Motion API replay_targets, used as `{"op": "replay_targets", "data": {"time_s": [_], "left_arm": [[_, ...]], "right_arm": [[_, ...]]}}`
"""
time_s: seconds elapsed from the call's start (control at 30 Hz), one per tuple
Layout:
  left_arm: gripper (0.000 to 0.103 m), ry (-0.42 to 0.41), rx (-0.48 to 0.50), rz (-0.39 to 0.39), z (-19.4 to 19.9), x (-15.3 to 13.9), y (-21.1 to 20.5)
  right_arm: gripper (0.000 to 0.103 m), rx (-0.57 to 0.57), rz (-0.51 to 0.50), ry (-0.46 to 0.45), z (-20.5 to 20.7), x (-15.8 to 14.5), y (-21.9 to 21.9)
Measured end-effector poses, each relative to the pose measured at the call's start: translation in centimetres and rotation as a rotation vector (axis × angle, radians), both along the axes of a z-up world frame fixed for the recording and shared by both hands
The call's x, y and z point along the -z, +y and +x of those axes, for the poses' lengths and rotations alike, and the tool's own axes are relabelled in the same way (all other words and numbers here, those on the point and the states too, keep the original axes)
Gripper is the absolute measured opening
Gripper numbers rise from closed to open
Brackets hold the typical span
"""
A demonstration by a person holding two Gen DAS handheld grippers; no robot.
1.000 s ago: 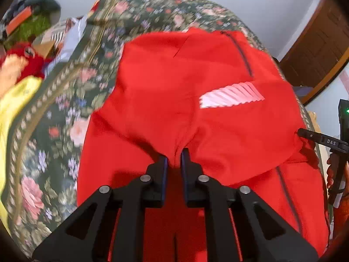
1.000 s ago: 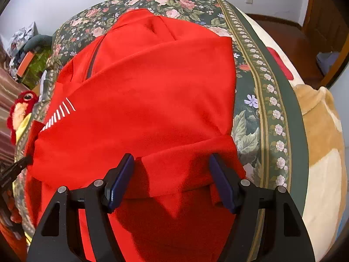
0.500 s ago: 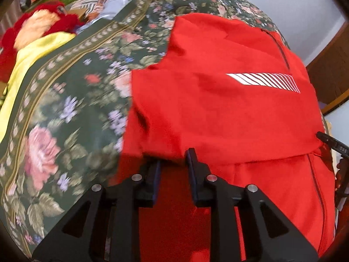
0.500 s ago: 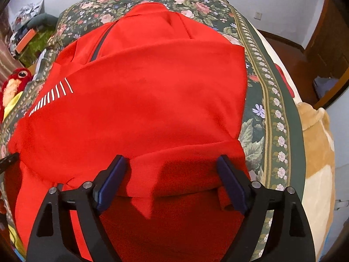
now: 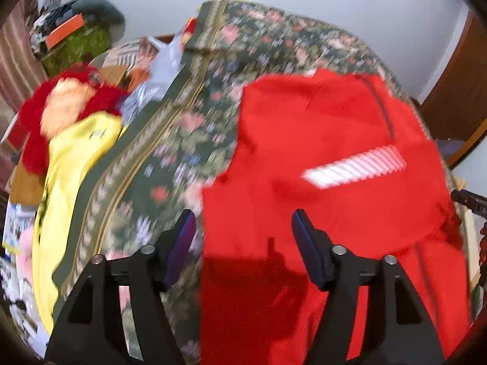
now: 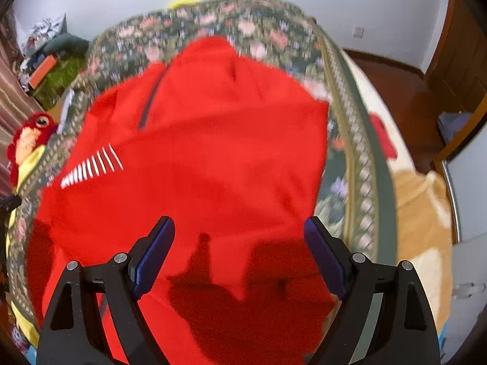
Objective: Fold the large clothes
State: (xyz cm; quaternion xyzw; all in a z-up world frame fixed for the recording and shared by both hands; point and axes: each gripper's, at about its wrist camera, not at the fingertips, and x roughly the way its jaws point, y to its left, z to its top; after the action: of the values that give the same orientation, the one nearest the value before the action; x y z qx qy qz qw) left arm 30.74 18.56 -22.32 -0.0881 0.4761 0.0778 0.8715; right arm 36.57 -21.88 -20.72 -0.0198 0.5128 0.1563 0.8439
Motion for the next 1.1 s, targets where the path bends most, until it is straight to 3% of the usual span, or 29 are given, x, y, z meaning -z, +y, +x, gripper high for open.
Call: {"op": "replay_targets", "data": {"time_s": [0.3,0.4,0.63,0.8,1.0,1.1], "left_arm": [[0.073,-0.073,0.121,0.018,9.6,-3.2,-4.0],[0.075,-0.077,0.164,0.041,13.1,-3.1,-5.7],[0.081,-0.06,0.233,0.011,21.4,-1.4,-8.5],[0.081,-0.05,0.197,-0.055,26.7,0.4,-8.3],[0.082,-0.02,0.091,-0.215,31.5,4.0,-6.2],[0.081,0.008,0.036,-0.223,33.2,5.9,-5.4]], "right_arm": [[0.085,0.003,0.042,-0.135,4.2,-4.6,-0.3],[0.085,0.009,0.057,-0.142,6.5,-4.7,0.1],[0.085,0.006,0.071,-0.107,12.5,-3.0,1.7],[0.085,0.003,0.118,-0.083,16.6,-1.4,3.2],[0.085,0.074,0.233,0.019,22.0,1.6,4.2],[0.085,0.087,0.259,0.08,23.7,3.8,4.8]]}}
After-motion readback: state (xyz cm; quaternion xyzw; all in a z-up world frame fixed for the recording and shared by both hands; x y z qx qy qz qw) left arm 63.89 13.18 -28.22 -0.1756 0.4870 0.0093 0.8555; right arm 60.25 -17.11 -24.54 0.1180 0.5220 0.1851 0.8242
